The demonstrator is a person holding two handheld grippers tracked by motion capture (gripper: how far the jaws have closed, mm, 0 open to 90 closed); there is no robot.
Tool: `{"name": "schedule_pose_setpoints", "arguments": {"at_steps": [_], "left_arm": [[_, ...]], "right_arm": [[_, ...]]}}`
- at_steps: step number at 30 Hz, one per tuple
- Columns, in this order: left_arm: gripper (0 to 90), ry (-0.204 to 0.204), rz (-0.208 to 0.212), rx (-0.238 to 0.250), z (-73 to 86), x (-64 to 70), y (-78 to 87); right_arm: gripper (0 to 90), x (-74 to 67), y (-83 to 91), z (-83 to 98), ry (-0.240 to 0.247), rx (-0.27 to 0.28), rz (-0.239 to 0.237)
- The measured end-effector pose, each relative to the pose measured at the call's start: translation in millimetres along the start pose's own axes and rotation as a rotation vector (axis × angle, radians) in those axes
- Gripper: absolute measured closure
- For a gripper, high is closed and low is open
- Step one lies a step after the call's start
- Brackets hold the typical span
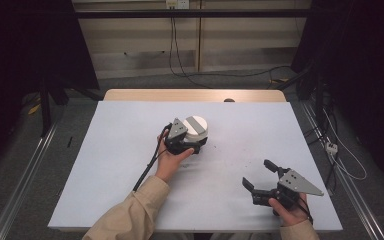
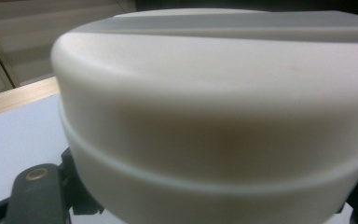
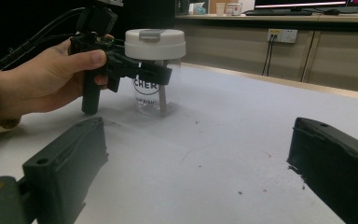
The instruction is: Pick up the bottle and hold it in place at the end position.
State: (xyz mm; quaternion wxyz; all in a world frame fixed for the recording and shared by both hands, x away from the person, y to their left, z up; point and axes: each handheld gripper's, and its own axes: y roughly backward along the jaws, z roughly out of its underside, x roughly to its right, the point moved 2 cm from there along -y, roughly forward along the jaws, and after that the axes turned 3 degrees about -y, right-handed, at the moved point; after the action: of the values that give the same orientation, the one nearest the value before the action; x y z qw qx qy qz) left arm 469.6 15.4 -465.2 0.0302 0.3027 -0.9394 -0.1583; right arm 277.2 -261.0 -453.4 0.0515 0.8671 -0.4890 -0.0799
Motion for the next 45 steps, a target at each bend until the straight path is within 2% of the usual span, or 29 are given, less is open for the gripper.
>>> {"name": "schedule_pose_setpoints", "arguments": {"at_steps": [8, 12, 16, 21, 26, 31, 39, 45], "left_arm": [[18.5, -0.006, 0.010, 0.000, 0.7, 0.7, 0.1], [18.5, -0.019, -0.001, 0.002, 1.6, 1.3, 1.4], [18.5, -0.008, 0.006, 0.002, 1.9, 1.3, 1.3], [18.5, -0.012, 0.007, 0.000, 1.9, 1.4, 1.4], [18.5, -0.015, 0.000, 0.001, 1.9, 1.7, 1.5], [18.5, -0.013, 0.003, -0.001, 1.9, 1.5, 1.5], [18.5, -0.014, -0.002, -0.002, 1.9, 1.6, 1.5], [18.5, -0.014, 0.006, -0.004, 1.9, 1.9, 1.3]], "right_arm": [[3.8, -0.1, -1.3, 0.8, -0.001, -0.011, -0.004], [3.9, 0.6, -4.6, 0.5, -0.009, -0.030, 0.007], [3.6, 1.2, -12.6, -1.3, -0.022, -0.045, 0.008], [3.5, 0.1, -24.2, -6.6, -0.008, -0.053, 0.010], [3.2, 0.0, -33.9, -11.8, -0.022, -0.058, 0.009], [4.3, -2.9, -53.4, -18.5, -0.037, -0.092, 0.013], [4.2, -6.2, -70.1, -26.1, -0.046, -0.087, 0.003], [4.8, -6.1, -82.9, -29.5, -0.047, -0.106, 0.011]]}}
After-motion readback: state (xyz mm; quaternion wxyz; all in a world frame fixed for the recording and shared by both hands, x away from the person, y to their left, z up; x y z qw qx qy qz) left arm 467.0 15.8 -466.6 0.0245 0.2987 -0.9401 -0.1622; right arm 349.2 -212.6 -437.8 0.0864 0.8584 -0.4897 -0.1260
